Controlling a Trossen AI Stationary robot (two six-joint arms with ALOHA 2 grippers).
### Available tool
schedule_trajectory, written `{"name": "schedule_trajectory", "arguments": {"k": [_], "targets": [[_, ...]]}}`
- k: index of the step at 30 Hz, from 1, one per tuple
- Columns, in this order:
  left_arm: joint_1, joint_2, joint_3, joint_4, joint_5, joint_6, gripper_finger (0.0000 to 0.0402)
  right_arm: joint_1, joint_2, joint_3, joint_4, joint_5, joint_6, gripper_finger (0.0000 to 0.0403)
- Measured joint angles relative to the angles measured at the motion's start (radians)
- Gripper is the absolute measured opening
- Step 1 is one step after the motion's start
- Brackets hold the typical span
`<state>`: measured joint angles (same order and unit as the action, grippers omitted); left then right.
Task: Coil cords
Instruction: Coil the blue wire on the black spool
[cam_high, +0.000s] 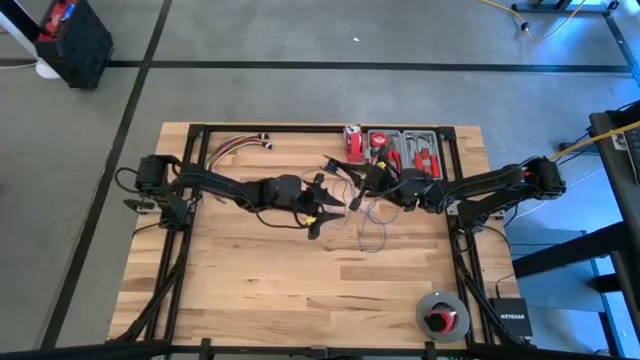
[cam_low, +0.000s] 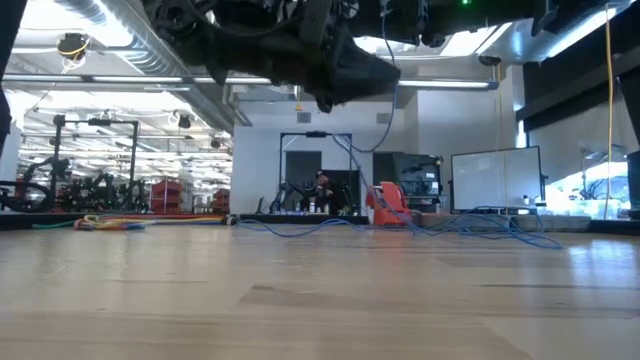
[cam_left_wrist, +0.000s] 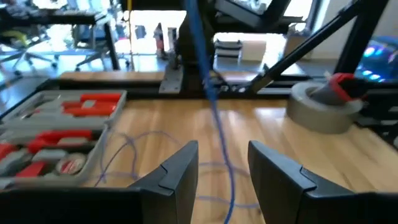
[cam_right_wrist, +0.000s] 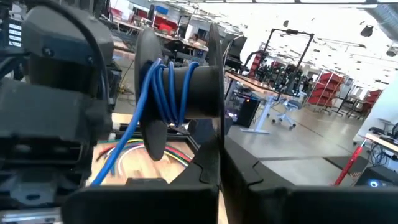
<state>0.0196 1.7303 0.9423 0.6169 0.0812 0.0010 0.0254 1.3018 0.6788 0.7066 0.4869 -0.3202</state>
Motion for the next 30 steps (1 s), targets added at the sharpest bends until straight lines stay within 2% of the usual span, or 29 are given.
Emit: {"name": "schedule_trajectory", "arguments": {"k": [7,13,18,26,30], "targets": [[0.001,-0.001,0.004,0.003,-0.019,0.008,0.0115,0.0,0.0,0.0,0.002,-0.002,0.0,0.0001],[0.002,0.007,0.003,0.006,-0.021,0.029,0.0068,0.0,0.0,0.0,0.01,-0.008,0.0,0.0001],[0.002,0.012,0.003,-0.003,-0.056,0.085,0.001,0.0,0.0,0.0,0.01,-0.009,0.0,0.0001],[0.002,0.012,0.003,-0.009,-0.1,0.083,0.0003,0.002,0.0,0.0,0.01,-0.043,0.0,0.0001],[0.002,-0.001,0.002,-0.084,-0.158,0.111,0.0002,0.002,0.0,0.0,0.005,-0.043,0.0,0.0001]]}}
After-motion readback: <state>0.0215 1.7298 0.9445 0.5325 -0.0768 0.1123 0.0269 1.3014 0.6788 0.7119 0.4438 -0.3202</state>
